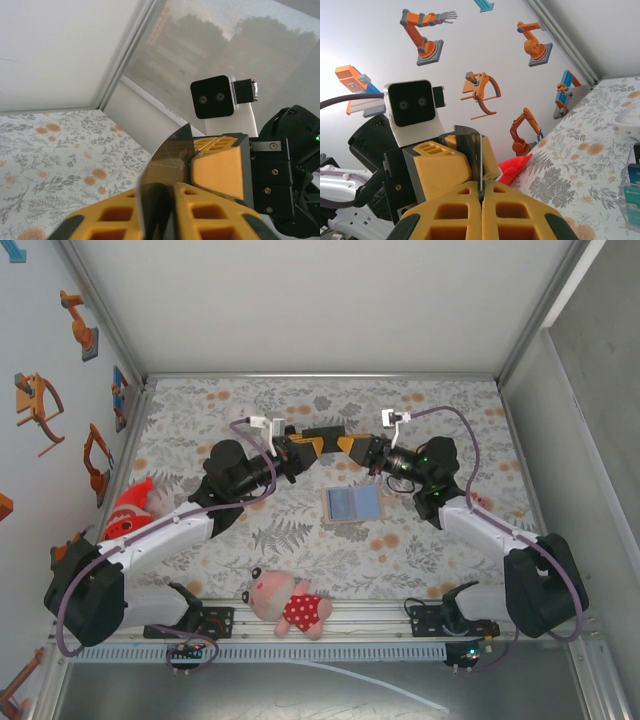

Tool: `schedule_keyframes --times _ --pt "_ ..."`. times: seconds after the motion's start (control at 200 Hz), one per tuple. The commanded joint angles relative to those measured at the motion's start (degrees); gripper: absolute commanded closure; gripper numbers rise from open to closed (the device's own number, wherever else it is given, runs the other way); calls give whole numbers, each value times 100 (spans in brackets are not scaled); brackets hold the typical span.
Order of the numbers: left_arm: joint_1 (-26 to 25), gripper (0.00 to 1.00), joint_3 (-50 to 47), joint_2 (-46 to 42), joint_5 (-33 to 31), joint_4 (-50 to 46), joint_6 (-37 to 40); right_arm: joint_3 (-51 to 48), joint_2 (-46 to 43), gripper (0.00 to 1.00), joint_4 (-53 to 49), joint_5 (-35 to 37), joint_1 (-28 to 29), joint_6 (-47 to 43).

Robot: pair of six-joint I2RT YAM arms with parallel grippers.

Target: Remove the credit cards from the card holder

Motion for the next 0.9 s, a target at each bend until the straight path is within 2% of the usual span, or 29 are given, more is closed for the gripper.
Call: schedule_keyframes --times 0.0,0.085,0.205,0.336,0.421,0.546,0.776,0.896 --pt "-39 69 210 -160 210 -409 254 162 -182 100 114 -342 122 -284" --pt "-11 54 324 -305 174 -885 529 170 -306 100 -289 -402 122 -546" --pt "34 43 645 -652 46 -2037 1230 169 -580 100 -1064 -412 123 -1099" --pt "43 36 1321 -891 -255 -3855 2135 288 -928 100 -2277 -360 124 -1833" --pt "45 34 1821 -817 -211 -4881 2631 353 -1111 100 -2852 -363 138 -2194" --pt "31 34 2423 -511 56 -5878 3084 362 -1259 100 -3039 -485 131 -2310" --pt "23 34 2906 -1 1049 -6193 3338 362 -1278 100 -3018 -641 205 -2269" --pt "25 36 3043 214 1145 -6385 3424 373 -1274 100 -2989 -660 261 -2275"
